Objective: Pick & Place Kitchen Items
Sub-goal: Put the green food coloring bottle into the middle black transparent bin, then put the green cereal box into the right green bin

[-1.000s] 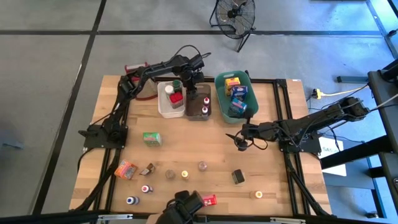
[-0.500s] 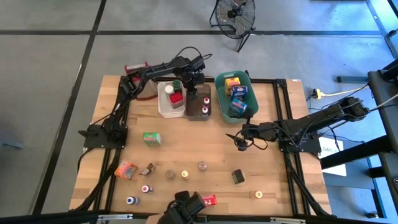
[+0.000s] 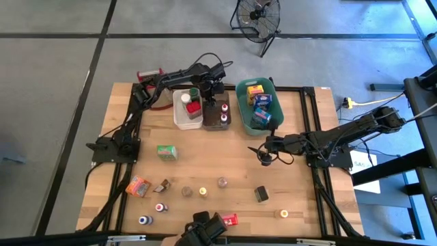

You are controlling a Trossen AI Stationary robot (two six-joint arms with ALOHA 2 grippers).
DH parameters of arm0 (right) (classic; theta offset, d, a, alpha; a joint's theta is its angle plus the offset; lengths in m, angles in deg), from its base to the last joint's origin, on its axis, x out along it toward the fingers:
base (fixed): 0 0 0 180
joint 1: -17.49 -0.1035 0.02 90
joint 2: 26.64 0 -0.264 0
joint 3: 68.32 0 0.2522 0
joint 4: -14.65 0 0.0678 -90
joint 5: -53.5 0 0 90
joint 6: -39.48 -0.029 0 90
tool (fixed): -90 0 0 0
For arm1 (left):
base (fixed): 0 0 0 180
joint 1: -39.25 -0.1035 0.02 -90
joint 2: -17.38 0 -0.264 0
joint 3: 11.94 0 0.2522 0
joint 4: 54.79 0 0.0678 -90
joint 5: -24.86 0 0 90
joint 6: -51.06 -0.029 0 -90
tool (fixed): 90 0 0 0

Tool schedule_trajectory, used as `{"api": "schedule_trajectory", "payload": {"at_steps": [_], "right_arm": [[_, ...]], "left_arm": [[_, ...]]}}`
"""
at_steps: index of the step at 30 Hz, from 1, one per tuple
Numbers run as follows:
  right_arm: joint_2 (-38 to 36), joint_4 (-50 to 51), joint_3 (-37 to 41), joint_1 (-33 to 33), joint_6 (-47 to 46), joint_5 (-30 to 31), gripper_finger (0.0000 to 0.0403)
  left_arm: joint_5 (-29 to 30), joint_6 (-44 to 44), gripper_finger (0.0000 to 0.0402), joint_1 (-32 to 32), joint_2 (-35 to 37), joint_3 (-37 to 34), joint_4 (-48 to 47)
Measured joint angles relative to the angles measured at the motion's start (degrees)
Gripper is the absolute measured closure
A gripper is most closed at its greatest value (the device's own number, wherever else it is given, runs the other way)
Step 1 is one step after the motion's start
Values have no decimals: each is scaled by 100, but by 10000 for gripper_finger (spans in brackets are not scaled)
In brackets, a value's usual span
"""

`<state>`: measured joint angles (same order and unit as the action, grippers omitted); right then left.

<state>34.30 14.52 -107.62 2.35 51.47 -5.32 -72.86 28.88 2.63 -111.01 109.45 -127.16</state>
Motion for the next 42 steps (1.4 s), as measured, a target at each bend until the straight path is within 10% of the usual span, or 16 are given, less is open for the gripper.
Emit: {"api": "schedule_trajectory", "payload": {"at_steps": [18,42], "right_arm": [[0,63,0,0,0,-2,18],[-2,127,0,-44,-109,-293,18]], "left_arm": [[-40,101,138,28,33,301,-186],[692,1492,139,969,306,2646,-3171]]}}
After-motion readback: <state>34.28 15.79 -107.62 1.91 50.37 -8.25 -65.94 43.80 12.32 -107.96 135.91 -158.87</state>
